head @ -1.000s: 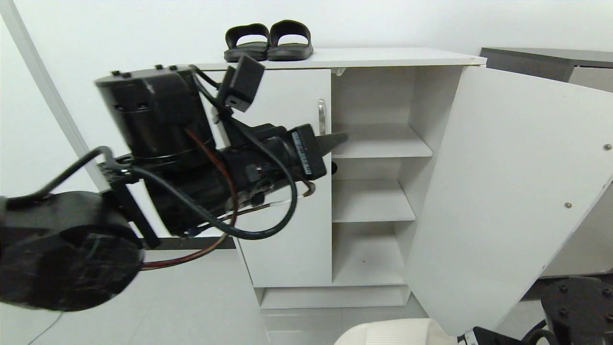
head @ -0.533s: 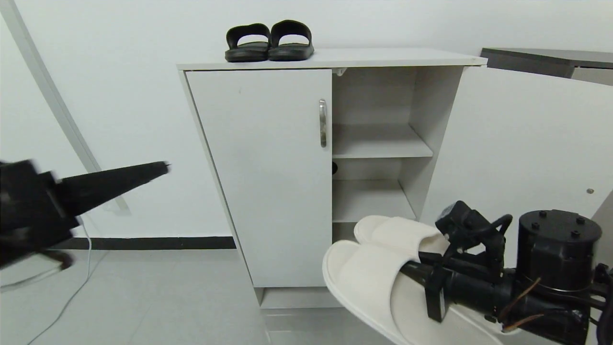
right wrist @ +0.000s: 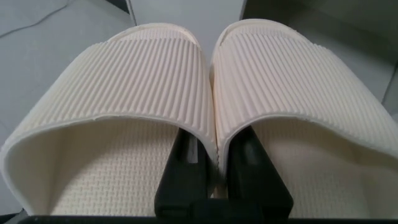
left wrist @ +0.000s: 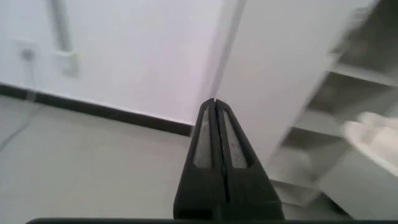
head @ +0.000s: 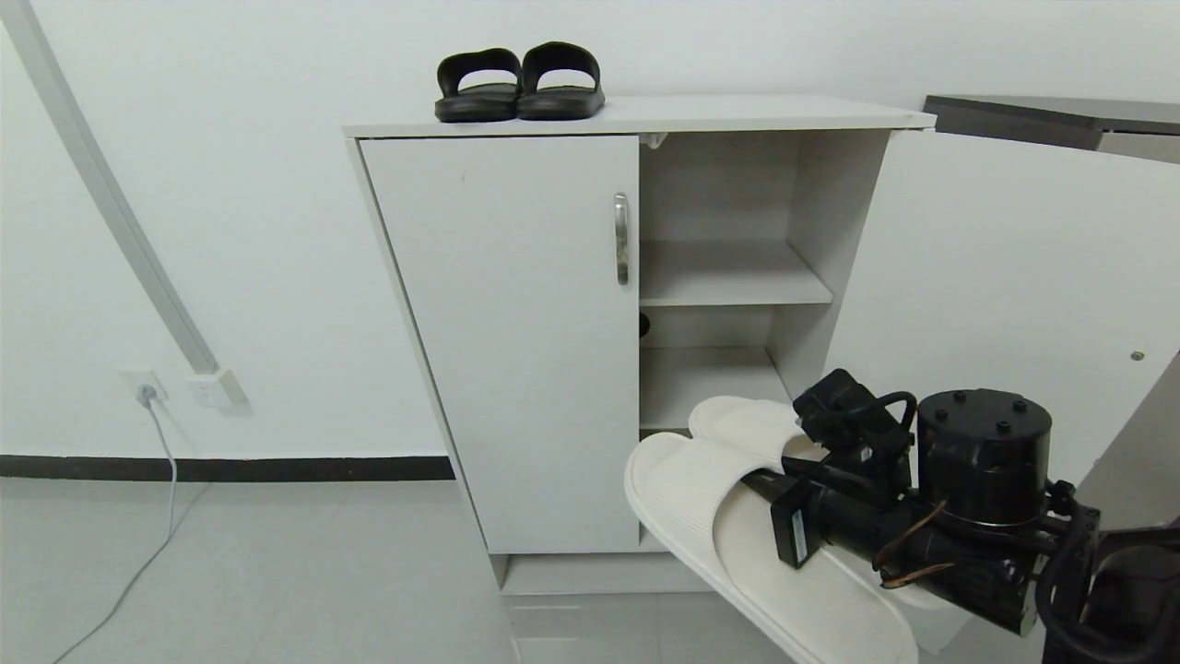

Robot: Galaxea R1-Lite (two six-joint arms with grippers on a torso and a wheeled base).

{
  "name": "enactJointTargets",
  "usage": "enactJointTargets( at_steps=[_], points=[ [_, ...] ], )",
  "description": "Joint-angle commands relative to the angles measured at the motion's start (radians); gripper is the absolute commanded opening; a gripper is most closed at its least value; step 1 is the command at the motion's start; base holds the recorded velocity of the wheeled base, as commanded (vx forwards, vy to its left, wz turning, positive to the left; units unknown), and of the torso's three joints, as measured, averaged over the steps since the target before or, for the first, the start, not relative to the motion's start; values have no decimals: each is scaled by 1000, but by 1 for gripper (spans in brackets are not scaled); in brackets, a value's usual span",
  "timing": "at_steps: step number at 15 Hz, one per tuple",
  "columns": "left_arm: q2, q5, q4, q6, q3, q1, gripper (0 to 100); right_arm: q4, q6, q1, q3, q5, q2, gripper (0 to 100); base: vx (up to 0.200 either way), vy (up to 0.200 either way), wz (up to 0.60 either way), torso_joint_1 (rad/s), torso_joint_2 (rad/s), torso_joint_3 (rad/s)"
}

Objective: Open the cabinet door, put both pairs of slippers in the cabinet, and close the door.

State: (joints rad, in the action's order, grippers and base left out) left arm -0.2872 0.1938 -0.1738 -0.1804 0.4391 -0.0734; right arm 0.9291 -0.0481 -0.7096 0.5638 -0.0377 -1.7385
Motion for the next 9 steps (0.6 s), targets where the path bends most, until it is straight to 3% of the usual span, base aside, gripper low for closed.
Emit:
enactJointTargets(
  at_steps=[1, 4, 9],
  points=[
    [211, 18, -6, 21, -158, 84, 0, 0, -1, -4, -1, 2, -13, 0, 0, 0, 0, 0, 0, 0],
    [266, 67, 13, 29, -261, 86, 0, 0, 1, -11, -5, 5, -18, 0, 0, 0, 0, 0, 0, 0],
    [281, 121, 152, 36, -407, 80, 0, 25, -1, -21, -19, 5, -33, 0, 0, 0, 0, 0, 0, 0]
  ],
)
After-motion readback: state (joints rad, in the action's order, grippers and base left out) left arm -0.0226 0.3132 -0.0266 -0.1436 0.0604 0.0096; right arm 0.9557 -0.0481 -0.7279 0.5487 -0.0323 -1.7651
